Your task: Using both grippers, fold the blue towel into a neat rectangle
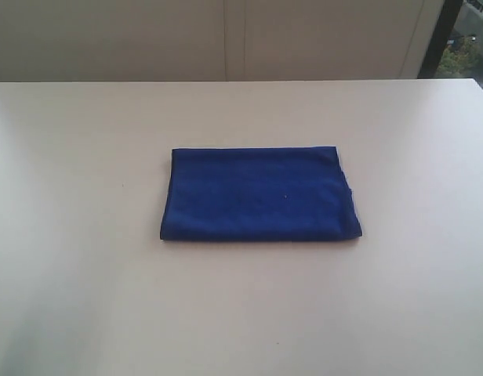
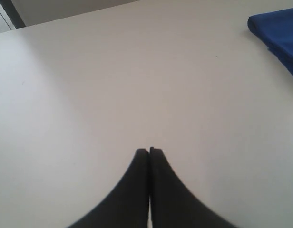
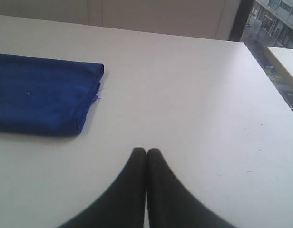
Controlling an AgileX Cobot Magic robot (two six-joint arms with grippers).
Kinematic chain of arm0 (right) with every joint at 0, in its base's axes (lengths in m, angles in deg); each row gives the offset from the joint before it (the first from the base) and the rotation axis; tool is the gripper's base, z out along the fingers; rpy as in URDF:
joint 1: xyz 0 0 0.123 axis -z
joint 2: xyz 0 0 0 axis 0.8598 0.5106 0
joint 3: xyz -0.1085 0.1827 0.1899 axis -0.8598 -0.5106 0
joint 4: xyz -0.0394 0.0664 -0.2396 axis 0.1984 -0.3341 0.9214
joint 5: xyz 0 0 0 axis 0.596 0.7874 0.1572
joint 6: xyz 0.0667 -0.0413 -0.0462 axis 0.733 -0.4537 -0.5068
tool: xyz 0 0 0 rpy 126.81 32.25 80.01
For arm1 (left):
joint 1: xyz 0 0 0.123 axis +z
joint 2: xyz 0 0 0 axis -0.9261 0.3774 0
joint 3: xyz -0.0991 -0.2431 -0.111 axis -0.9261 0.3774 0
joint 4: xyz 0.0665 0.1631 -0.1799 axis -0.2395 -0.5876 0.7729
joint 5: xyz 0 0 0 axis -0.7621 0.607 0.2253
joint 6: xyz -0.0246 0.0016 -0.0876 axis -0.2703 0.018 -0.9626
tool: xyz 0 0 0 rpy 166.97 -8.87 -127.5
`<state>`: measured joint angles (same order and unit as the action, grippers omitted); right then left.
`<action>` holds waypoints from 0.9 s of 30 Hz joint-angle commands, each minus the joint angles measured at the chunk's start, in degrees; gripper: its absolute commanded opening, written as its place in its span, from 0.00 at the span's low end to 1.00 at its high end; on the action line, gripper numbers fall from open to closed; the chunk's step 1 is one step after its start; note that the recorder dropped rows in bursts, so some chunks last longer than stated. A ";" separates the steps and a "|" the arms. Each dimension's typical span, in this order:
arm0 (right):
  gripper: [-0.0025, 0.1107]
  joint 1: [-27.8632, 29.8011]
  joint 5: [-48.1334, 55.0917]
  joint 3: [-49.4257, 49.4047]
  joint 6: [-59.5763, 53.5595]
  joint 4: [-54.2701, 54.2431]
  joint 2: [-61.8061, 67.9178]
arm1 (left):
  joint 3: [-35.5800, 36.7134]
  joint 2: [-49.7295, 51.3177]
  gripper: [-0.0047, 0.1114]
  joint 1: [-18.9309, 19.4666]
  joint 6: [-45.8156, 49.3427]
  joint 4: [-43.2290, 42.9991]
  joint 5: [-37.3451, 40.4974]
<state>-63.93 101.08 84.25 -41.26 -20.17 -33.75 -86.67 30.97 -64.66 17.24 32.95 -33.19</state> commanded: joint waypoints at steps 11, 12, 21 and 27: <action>0.02 0.36 -0.78 -0.39 0.00 0.42 -0.24 | 0.36 -0.26 0.04 0.12 -11.56 1.07 0.30; 0.02 0.36 -0.78 -0.39 0.00 0.42 -0.24 | 0.36 -0.26 0.04 0.12 -12.42 0.96 0.30; 0.02 0.36 -0.78 -0.39 0.00 0.42 -0.24 | 0.36 -0.26 0.04 0.12 -15.99 -1.31 0.20; 0.02 0.36 -0.78 -0.39 0.00 0.42 -0.24 | 0.36 -0.26 0.04 0.12 -16.09 -3.32 0.20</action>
<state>-63.93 101.08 84.25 -41.26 -20.17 -33.75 -86.67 30.97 -64.66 1.74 30.13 -32.94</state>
